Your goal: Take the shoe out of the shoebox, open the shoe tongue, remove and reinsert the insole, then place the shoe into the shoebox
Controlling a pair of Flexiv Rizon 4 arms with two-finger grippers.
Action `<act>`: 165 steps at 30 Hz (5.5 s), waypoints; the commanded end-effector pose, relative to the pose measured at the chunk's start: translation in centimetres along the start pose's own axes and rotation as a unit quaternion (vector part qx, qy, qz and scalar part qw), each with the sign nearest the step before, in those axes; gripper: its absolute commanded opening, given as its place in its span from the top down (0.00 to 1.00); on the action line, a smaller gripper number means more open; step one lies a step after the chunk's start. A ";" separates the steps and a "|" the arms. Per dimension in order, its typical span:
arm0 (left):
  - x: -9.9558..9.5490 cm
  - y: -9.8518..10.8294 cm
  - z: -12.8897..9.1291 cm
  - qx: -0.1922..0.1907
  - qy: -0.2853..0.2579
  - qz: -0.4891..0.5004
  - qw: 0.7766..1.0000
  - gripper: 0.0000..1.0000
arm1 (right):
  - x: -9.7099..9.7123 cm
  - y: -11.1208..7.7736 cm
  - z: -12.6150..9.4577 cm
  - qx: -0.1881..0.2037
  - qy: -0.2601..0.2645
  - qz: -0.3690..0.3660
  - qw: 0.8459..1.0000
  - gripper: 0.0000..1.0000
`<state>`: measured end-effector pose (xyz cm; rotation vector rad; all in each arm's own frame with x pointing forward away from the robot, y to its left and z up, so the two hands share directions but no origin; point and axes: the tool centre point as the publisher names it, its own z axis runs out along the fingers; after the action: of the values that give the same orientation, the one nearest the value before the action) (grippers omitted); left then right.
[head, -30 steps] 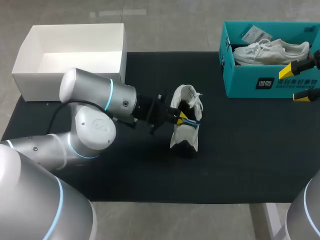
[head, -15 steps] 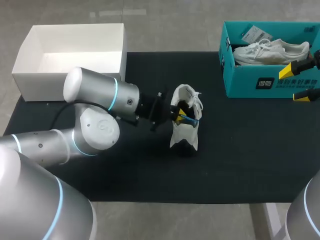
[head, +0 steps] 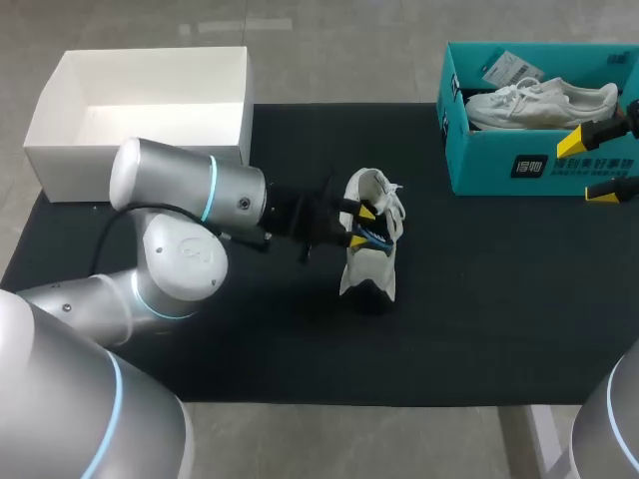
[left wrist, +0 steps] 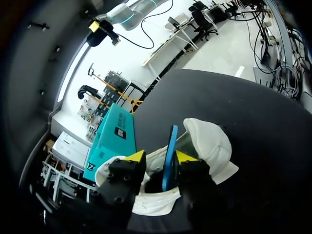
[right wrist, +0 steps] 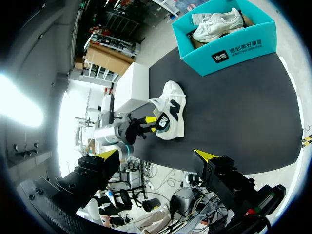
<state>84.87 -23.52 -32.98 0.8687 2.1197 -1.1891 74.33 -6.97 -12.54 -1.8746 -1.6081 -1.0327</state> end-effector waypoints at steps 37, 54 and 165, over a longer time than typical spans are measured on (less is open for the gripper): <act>2.0 0.6 0.9 -0.010 0.051 0.002 0.999 0.90 | 0.0 -0.1 0.1 -0.001 -0.001 0.000 1.000 0.00; 2.0 0.9 0.6 -0.016 0.063 0.004 0.998 1.00 | 0.0 -0.1 0.1 -0.001 -0.001 0.000 1.000 0.00; 7.6 0.6 4.1 -0.061 0.465 0.280 0.838 1.00 | 0.0 -0.1 0.1 -0.001 -0.001 0.000 1.000 0.00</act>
<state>81.01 -23.94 -39.23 2.1249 2.2660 -0.3003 74.33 -6.98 -12.54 -1.8746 -1.6080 -1.0326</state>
